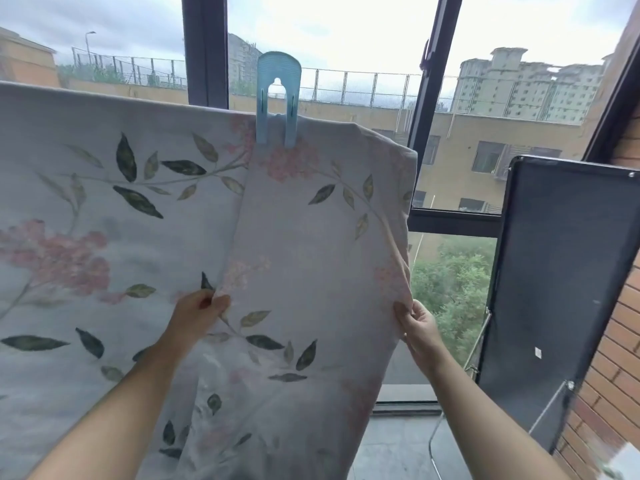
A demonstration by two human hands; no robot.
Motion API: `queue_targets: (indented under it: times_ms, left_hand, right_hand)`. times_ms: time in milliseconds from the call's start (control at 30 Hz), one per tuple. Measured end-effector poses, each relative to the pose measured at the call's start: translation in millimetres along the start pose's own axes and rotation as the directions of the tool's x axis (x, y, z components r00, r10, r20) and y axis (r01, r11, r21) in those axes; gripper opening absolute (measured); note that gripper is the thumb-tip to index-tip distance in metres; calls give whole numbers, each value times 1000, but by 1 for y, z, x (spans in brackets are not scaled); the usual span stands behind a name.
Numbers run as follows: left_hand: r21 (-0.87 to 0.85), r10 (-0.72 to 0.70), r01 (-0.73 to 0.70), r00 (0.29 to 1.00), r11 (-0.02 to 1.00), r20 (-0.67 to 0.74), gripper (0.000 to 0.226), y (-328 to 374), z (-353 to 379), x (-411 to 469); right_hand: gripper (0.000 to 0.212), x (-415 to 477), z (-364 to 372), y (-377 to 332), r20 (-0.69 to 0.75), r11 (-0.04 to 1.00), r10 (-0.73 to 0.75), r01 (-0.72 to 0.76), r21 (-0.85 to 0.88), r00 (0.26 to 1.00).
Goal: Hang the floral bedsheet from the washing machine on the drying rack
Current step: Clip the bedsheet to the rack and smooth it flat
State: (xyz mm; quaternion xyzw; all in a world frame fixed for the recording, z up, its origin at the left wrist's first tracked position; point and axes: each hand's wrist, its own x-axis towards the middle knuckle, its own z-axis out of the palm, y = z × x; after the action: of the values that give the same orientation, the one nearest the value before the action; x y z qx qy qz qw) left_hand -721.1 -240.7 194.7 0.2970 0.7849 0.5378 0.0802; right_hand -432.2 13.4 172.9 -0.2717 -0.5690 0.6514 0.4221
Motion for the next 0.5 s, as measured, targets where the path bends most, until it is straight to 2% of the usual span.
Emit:
queue_targets:
  times_ms: [33, 100, 167, 200, 233, 300, 333, 367, 433, 500]
  left_hand:
    - [-37, 5, -4, 1000, 999, 16, 30, 0, 0, -1]
    - [-104, 13, -4, 996, 995, 85, 28, -1, 3, -7]
    - [-94, 2, 15, 985, 995, 174, 17, -10, 10, -12]
    - [-60, -16, 29, 980, 998, 197, 12, -17, 13, -13]
    - [-33, -29, 36, 983, 999, 179, 10, -25, 15, -14]
    - [47, -24, 20, 996, 999, 81, 15, -35, 14, -12]
    - [81, -16, 12, 998, 997, 54, 18, -39, 13, -11]
    - [85, -16, 12, 999, 996, 47, 19, -40, 12, -9]
    - [61, -17, 13, 997, 998, 72, 22, -44, 11, -10]
    - [85, -5, -2, 996, 996, 90, 21, -50, 11, -12]
  right_hand:
    - [72, -3, 1, 1, 16, 1000, 8, -8, 30, 1000]
    - [48, -14, 5, 7, 123, 994, 93, -99, 43, 988]
    - [28, -26, 7, 21, 221, 972, 231, -216, -92, 947]
    - [27, -30, 6, 27, 236, 958, 272, -240, -153, 933]
    - [33, -32, 5, 32, 206, 951, 280, -241, -192, 938]
    - [63, -26, -4, 37, 92, 959, 232, -212, -186, 968]
    - [69, -23, -8, 39, 46, 965, 210, -200, -167, 977]
    - [60, -21, -10, 38, 26, 967, 206, -199, -158, 978]
    - [22, -23, -9, 44, 63, 959, 245, -232, -163, 968]
    - [8, -28, -8, 52, 71, 928, 278, -248, -277, 958]
